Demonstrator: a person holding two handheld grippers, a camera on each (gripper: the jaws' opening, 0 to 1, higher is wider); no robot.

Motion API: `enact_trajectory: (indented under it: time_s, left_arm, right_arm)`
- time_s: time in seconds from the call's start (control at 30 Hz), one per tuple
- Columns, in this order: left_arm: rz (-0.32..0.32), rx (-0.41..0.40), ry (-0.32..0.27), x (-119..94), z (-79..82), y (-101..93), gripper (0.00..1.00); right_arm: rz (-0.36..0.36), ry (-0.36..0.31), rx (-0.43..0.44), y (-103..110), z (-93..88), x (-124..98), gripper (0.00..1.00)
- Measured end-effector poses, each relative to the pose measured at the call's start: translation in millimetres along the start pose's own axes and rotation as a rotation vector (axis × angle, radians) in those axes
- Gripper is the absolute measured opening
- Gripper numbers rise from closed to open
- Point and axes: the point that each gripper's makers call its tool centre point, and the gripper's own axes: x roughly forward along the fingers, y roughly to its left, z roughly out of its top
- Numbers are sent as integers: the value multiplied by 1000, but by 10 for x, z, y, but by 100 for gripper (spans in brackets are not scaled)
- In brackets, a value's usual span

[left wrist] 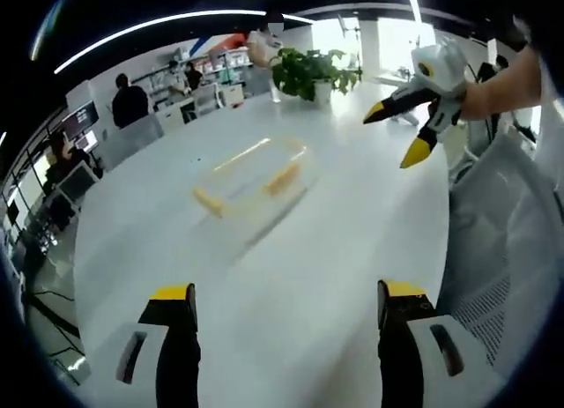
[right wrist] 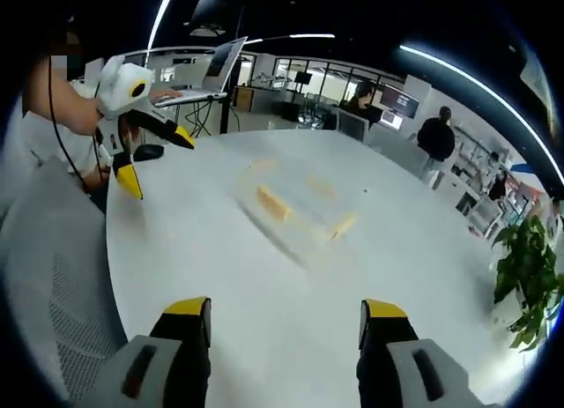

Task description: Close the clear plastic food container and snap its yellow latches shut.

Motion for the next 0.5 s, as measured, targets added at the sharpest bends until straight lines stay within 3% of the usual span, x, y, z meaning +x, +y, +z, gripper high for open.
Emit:
enact_trajectory:
  time_s: [0.5]
  left_arm:
    - [32, -65, -9, -139, -106, -165, 81]
  right_arm:
    - [-12, -13, 6, 97, -165, -196, 67]
